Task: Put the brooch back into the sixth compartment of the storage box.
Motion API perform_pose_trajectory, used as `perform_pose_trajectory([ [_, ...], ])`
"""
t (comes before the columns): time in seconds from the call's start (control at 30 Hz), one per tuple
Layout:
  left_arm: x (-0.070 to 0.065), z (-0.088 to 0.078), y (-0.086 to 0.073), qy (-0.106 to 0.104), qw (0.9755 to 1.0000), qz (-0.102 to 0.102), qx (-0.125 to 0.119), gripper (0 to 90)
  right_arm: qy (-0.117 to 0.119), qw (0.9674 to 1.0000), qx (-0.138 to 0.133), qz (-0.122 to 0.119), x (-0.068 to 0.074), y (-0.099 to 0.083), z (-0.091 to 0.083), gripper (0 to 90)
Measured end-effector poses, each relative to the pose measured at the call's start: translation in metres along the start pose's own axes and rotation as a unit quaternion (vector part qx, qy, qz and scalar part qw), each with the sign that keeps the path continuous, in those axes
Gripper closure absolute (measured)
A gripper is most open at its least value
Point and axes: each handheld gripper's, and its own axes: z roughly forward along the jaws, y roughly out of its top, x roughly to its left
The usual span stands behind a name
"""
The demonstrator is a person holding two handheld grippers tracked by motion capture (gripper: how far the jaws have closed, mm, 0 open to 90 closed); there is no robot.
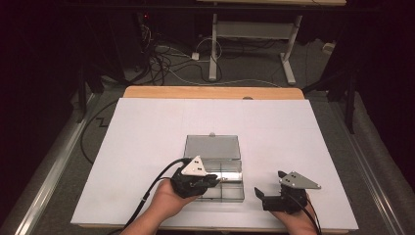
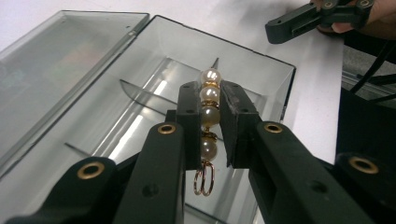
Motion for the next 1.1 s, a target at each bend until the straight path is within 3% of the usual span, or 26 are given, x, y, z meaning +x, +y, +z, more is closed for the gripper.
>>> perform_pose_trajectory([
  [0.83,-0.015,0.024,0.017,-0.002,0.9990,0.027,0.035,77.3,0.002,1.0000,-0.001,0.002,-0.001,0.000,0.000,0.2],
  [1.1,-0.017,0.033,0.023,0.004,0.9973,0.039,0.061,77.2,0.002,1.0000,-0.002,0.001,0.000,0.000,0.000,0.2],
])
